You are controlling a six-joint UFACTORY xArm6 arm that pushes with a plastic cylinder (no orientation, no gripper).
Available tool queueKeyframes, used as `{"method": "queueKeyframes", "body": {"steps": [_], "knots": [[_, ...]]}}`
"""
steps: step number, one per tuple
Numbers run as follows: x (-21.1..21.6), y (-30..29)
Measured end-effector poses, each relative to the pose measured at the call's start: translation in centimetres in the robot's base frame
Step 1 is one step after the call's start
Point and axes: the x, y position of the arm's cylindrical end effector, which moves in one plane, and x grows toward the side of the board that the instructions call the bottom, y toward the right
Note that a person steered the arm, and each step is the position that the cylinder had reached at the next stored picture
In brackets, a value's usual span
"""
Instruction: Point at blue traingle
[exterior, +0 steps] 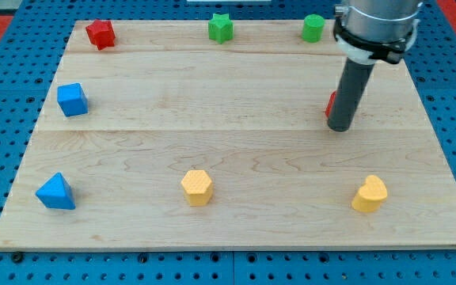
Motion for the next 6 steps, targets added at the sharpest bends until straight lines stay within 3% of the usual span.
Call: {"method": "queueKeyframes", "body": {"steps": [2,4,6], "knots": [[0.0,6.8],[-5.9,16.2],[-3.5,16.4]]}}
